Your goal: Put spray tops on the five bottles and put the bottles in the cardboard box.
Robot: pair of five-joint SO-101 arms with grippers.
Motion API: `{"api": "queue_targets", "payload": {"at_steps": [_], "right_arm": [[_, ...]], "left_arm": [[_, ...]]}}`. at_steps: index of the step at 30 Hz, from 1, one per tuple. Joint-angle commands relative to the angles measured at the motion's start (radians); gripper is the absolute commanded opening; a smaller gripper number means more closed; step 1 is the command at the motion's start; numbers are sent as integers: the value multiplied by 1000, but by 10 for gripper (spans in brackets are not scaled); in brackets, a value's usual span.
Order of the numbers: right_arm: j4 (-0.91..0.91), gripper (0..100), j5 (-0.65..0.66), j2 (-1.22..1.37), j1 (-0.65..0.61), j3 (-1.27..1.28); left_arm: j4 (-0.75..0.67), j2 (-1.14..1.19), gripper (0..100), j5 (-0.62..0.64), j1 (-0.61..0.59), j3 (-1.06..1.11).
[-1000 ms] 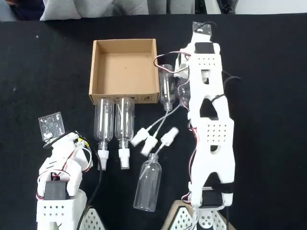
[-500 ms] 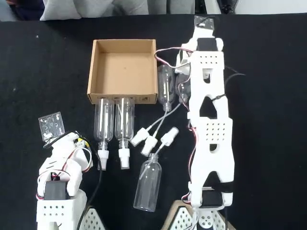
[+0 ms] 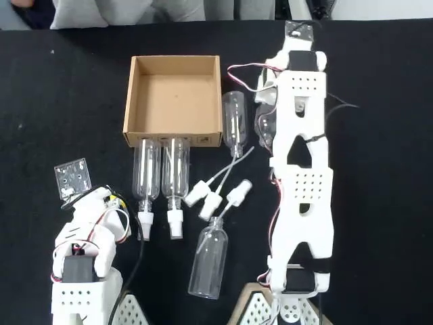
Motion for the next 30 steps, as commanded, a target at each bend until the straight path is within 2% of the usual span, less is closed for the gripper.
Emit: {"api": "queue_targets", "payload": {"at_steps": [1, 6, 24, 30], "right_arm": [[35, 21, -11, -25, 60, -62], [35, 21, -11, -58, 74, 19], [32, 21, -12, -437, 74, 519], [32, 21, -196, -541, 75, 636]], "left_arm": [[6, 3, 30, -2, -1, 22], [6, 3, 30, -2, -1, 22], [6, 3, 30, -2, -1, 22], [6, 3, 30, -2, -1, 22]]}}
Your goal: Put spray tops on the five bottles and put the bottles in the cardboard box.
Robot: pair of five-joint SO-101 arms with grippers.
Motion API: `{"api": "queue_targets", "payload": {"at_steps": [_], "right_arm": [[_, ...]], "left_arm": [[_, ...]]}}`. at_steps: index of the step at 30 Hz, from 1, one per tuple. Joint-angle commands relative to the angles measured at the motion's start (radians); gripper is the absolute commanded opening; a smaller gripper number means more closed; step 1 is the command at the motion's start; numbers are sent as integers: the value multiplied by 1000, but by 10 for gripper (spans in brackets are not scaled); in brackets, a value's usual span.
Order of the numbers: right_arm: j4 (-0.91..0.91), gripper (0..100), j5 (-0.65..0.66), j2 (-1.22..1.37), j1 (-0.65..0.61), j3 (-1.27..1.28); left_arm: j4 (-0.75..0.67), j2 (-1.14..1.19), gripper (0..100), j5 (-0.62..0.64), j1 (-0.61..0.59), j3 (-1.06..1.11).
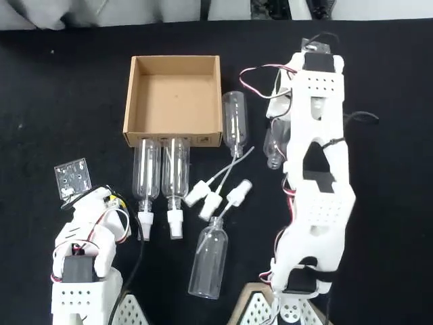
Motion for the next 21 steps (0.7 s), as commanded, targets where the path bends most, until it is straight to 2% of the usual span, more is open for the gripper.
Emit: {"api": "queue_targets", "payload": {"at_steps": [1, 10, 16, 21], "right_arm": [[32, 21, -147, -160, 25, 54], [29, 21, -293, -286, 25, 191], [28, 21, -528, -294, 31, 243], [28, 21, -606, -292, 68, 295]], "left_arm": [[6, 3, 30, -2, -1, 22], [6, 3, 30, -2, -1, 22], [6, 3, 30, -2, -1, 22], [6, 3, 30, -2, -1, 22]]}}
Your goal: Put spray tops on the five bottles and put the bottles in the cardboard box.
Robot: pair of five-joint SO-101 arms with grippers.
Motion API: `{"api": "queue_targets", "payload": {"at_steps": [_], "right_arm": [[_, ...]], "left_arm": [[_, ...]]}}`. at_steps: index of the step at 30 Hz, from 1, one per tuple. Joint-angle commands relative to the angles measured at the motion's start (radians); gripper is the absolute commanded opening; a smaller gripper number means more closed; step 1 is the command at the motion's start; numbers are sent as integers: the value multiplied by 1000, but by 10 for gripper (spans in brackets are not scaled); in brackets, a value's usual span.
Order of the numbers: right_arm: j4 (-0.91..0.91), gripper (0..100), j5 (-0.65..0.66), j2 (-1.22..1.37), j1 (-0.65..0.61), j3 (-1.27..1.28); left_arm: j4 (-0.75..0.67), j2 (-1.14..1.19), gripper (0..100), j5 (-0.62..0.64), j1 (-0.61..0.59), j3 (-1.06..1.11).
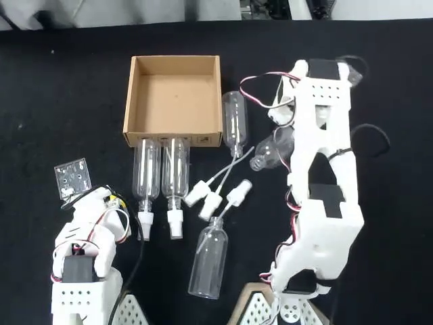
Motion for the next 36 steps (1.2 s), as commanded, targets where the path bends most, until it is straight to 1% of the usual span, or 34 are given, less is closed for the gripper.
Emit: {"api": "queue_targets", "payload": {"at_steps": [1, 5, 11, 16, 19, 21, 22, 26, 28, 30, 36], "right_arm": [[28, 21, -81, -81, 72, 28], [0, 26, -192, -81, 112, 76], [-123, 26, -350, -81, 160, 191], [-203, 27, -411, -81, 158, 280], [-236, 27, -417, -81, 158, 305], [-238, 49, -411, -81, 155, 309], [-238, 80, -411, -81, 153, 309], [-233, 258, -411, -79, 138, 309], [-232, 315, -411, -79, 123, 309], [-226, 330, -414, -79, 109, 309], [-218, 330, -411, -81, 109, 305]], "left_arm": [[6, 3, 30, -2, -1, 22], [6, 3, 30, -2, -1, 22], [6, 3, 30, -2, -1, 22], [6, 3, 30, -2, -1, 22], [6, 3, 30, -2, -1, 22], [6, 3, 30, -2, -1, 22], [6, 3, 30, -2, -1, 22], [6, 3, 30, -2, -1, 22], [6, 3, 30, -2, -1, 22], [6, 3, 30, -2, -1, 22], [6, 3, 30, -2, -1, 22]]}}
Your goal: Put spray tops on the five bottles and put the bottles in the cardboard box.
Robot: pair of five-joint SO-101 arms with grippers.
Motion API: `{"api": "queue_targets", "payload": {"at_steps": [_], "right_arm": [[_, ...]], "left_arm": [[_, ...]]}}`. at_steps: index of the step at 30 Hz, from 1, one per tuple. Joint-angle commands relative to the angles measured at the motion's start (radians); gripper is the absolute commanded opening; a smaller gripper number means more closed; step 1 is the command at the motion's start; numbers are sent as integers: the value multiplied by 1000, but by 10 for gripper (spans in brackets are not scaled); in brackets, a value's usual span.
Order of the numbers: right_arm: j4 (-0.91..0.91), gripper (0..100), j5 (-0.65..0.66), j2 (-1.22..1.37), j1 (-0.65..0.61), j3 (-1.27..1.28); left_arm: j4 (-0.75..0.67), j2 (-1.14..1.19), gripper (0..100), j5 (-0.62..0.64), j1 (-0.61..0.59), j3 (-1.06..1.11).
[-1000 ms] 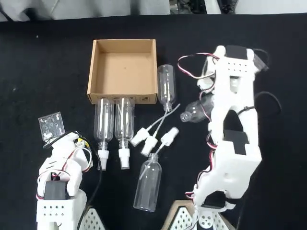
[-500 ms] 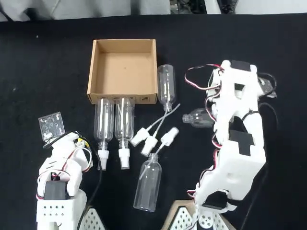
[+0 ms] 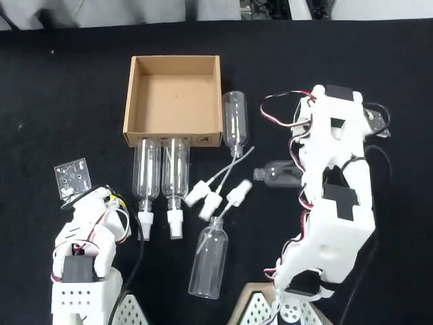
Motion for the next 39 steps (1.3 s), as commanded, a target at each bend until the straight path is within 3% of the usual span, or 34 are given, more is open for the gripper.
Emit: {"api": "queue_targets", "payload": {"at_steps": [1, 7, 13, 21, 31, 39], "right_arm": [[6, 332, -5, -84, -23, -2], [18, 331, 18, -90, -25, -27], [176, 329, 37, -87, -25, -156], [229, 329, 83, -88, -25, -243], [258, 329, 252, -180, -25, -280], [252, 329, 508, -331, -25, -180]], "left_arm": [[6, 3, 30, -2, -1, 22], [6, 3, 30, -2, -1, 22], [6, 3, 30, -2, -1, 22], [6, 3, 30, -2, -1, 22], [6, 3, 30, -2, -1, 22], [6, 3, 30, -2, -1, 22]]}}
